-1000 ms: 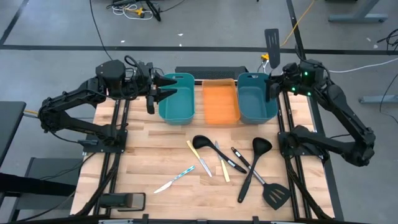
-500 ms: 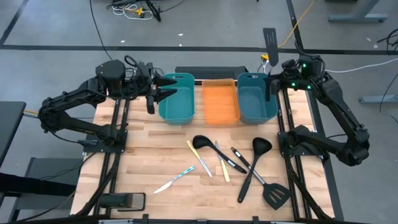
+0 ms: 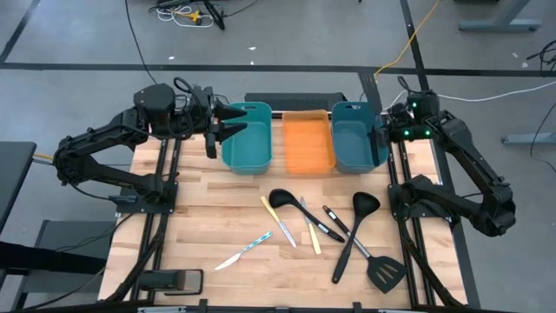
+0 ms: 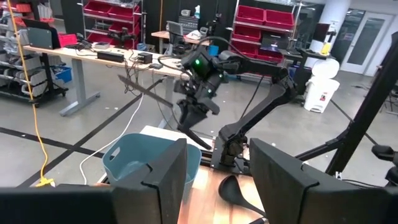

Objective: Pick & Place Kitchen Items
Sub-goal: Put the left black spatula into the blue bin, then put the right black serving spoon into the light green bin

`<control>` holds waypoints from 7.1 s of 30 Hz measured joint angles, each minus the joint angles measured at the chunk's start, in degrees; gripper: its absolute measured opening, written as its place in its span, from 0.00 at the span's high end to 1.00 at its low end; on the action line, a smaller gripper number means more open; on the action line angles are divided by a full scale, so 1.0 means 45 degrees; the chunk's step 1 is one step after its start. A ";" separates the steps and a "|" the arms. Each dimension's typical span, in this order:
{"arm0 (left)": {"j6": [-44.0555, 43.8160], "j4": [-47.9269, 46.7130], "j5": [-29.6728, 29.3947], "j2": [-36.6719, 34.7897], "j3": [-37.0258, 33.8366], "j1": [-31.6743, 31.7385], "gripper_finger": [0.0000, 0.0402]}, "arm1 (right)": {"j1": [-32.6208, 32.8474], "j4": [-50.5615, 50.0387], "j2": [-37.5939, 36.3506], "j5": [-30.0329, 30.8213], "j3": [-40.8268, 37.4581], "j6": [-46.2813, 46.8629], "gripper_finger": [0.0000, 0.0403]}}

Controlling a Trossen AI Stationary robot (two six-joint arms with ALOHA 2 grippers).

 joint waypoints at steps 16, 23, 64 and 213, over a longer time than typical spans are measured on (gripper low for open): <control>0.0062 -0.0003 -0.0049 0.0000 0.0000 0.0000 0.55 | 0.0000 -0.1989 0.0093 0.0233 -0.0752 0.0189 0.70; 0.0152 -0.0005 -0.0049 0.0000 0.0000 0.0000 0.55 | 0.0005 -0.1948 0.0653 0.1172 -0.0757 0.0108 0.70; 0.0082 -0.0002 0.0005 0.0005 0.0000 0.0000 0.55 | 0.0000 -0.1764 0.3352 0.1305 -0.0757 -0.0408 0.70; -0.0468 -0.0002 0.0049 0.0005 0.0000 -0.0002 0.55 | 0.0355 -0.2055 0.0662 0.1797 0.1210 -0.1851 0.68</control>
